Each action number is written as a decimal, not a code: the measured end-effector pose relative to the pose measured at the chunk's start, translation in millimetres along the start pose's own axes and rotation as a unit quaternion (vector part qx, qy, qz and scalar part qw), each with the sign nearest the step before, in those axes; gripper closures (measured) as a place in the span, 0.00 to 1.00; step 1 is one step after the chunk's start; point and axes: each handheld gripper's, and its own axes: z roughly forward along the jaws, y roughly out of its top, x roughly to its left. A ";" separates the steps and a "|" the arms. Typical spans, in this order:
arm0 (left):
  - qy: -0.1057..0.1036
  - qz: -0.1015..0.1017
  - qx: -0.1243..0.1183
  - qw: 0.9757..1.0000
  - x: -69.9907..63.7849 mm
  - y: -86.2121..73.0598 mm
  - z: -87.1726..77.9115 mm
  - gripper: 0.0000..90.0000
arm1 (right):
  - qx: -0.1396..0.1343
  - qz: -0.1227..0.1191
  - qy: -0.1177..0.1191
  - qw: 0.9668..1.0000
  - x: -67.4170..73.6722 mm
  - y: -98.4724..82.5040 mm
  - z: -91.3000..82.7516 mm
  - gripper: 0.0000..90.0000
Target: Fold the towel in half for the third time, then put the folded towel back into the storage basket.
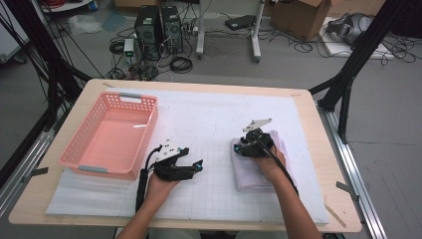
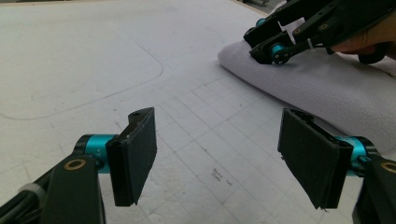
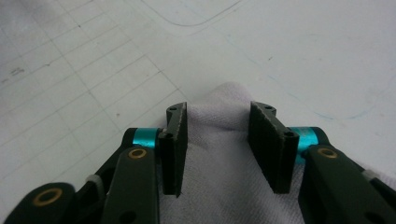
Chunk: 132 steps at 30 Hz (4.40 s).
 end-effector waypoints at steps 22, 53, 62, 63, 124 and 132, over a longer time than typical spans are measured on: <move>0.000 0.001 -0.014 1.000 0.6 -0.3 -1.0 0.28 | -0.035 0.115 -0.094 0.988 -32.8 -118.9 -89.2 0.89; 0.003 0.016 -0.018 1.000 4.5 -2.9 -5.3 0.19 | -0.129 0.101 -0.094 0.982 -26.6 -140.5 -123.9 0.34; -0.002 0.047 -0.036 0.998 6.7 -3.3 -9.2 0.20 | -0.137 0.093 -0.086 0.982 -28.0 -134.0 -121.8 0.29; -0.001 0.045 -0.036 0.998 7.6 -3.1 -10.0 0.20 | -0.140 0.093 -0.086 0.982 -28.6 -133.4 -121.9 0.29; -0.098 -0.003 0.094 0.991 -55.7 40.1 111.7 0.26 | -0.139 0.101 -0.079 0.982 -36.7 -135.8 -123.0 0.29; -0.107 -0.047 0.105 0.988 -59.4 37.1 124.4 0.26 | -0.136 0.099 -0.078 0.983 -34.8 -134.4 -121.8 0.29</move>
